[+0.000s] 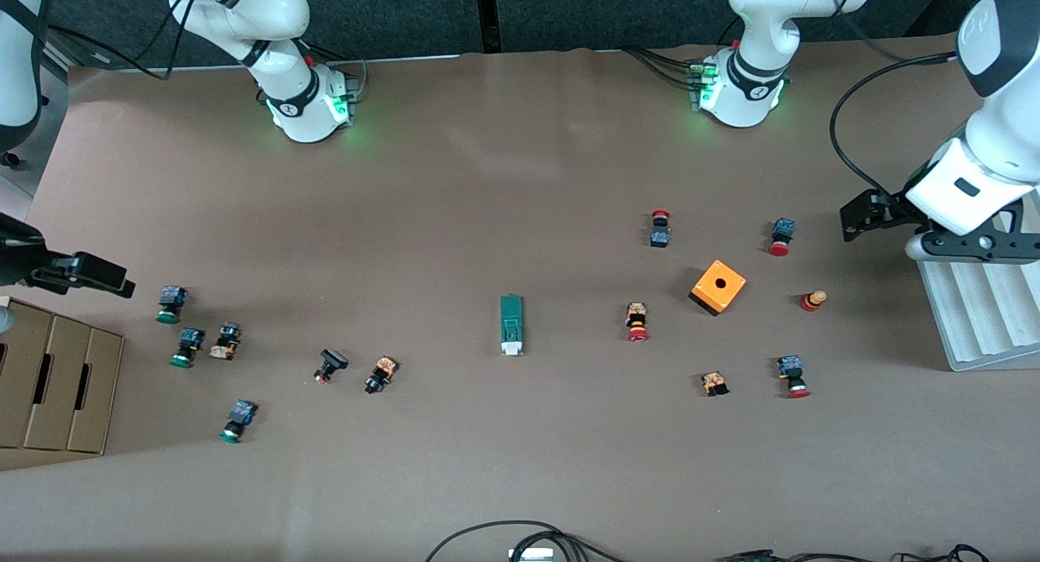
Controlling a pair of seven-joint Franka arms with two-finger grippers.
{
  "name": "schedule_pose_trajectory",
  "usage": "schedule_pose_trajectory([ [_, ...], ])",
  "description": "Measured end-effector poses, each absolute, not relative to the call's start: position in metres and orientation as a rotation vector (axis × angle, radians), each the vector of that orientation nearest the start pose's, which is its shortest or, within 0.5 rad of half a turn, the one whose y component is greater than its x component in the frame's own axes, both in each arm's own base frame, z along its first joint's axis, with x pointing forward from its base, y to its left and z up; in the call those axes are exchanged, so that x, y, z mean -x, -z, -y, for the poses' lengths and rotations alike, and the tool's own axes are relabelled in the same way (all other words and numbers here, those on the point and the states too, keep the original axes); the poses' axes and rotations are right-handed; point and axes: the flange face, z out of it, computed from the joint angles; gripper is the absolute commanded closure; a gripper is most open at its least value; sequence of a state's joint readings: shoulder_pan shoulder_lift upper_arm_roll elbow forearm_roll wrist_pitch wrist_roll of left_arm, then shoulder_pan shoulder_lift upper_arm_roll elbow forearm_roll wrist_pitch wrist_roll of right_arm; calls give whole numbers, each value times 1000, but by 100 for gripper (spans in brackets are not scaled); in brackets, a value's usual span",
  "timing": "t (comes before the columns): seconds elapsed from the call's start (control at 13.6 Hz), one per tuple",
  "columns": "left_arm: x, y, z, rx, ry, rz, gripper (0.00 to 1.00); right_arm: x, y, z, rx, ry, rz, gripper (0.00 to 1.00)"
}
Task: Close load switch with both arms
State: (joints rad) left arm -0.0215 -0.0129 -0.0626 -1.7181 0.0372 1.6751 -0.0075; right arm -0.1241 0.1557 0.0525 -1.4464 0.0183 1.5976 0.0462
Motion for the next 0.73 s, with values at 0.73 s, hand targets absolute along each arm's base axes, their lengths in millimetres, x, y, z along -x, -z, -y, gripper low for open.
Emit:
schedule_pose_trajectory([
  [0.73,-566,-567,22,3067,-95,-76,0,-590,-574,39,3113,29,-179,0],
])
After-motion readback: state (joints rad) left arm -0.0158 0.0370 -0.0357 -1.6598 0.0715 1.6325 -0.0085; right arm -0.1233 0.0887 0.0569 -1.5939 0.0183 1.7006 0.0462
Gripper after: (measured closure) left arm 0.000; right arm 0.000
